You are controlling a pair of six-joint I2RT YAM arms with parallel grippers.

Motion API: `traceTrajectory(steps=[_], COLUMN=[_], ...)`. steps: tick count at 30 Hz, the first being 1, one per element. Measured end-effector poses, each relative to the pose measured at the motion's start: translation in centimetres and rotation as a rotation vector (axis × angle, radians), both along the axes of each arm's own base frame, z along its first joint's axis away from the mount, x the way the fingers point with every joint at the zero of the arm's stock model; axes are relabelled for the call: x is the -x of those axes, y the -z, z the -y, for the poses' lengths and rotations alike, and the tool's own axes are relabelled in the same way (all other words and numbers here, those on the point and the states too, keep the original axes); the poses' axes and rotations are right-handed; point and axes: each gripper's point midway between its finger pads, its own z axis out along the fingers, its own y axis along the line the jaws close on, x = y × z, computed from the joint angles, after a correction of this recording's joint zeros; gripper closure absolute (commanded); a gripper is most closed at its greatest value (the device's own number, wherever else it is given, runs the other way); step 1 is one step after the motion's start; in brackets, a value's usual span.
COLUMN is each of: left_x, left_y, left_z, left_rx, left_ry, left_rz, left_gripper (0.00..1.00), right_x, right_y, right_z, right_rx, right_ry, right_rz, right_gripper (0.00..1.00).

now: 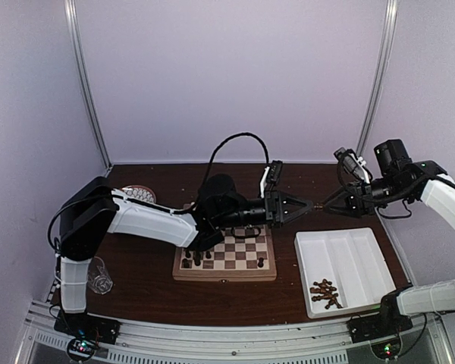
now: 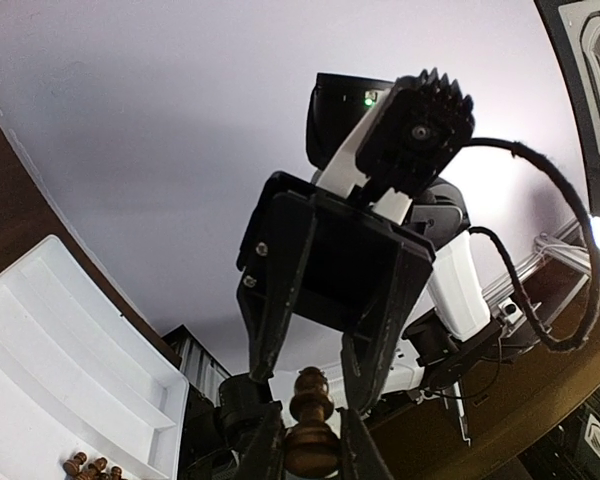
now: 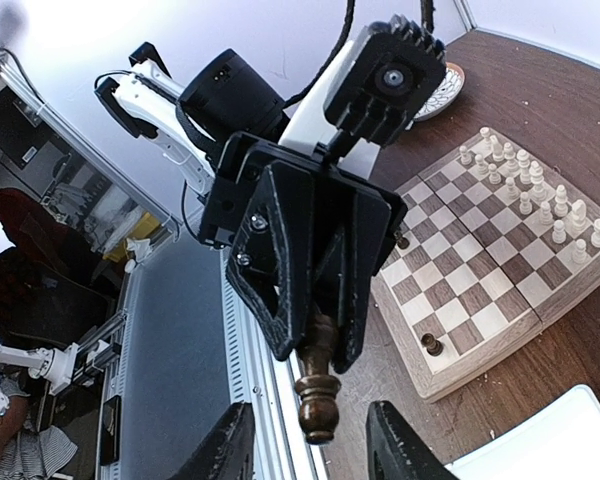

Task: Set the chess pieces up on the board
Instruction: Pass from the left arm to the right

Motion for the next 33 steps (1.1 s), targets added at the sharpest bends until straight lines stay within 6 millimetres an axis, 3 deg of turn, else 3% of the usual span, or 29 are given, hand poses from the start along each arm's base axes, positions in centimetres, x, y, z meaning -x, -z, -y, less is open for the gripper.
traceTrajectory(steps=[17,28,33], left_x=[-0.33,-0.61,-0.65], left_y=[0.60,0.32,0.30], left_z=[0.28,0.46,0.47], left_rx=[0.005,0.016,0.023], left_ry=[-0.005,-0.014,-0.016], left_rz=[-0.023,-0.025,-0.025], left_gripper=[0.94,0.94,0.84], right_x=[-0.57,-0.71,-0.77], right_y=[-0.06,0.38,0.42], right_z=[-0.24,-0.28,-0.26], right_rx=[-0.024,-0.011,-0.008], right_ry=[0.016,0.022,0.025], right_rz=[-0.024,-0.021,-0.019], right_gripper=[0.65,0.84,0.90])
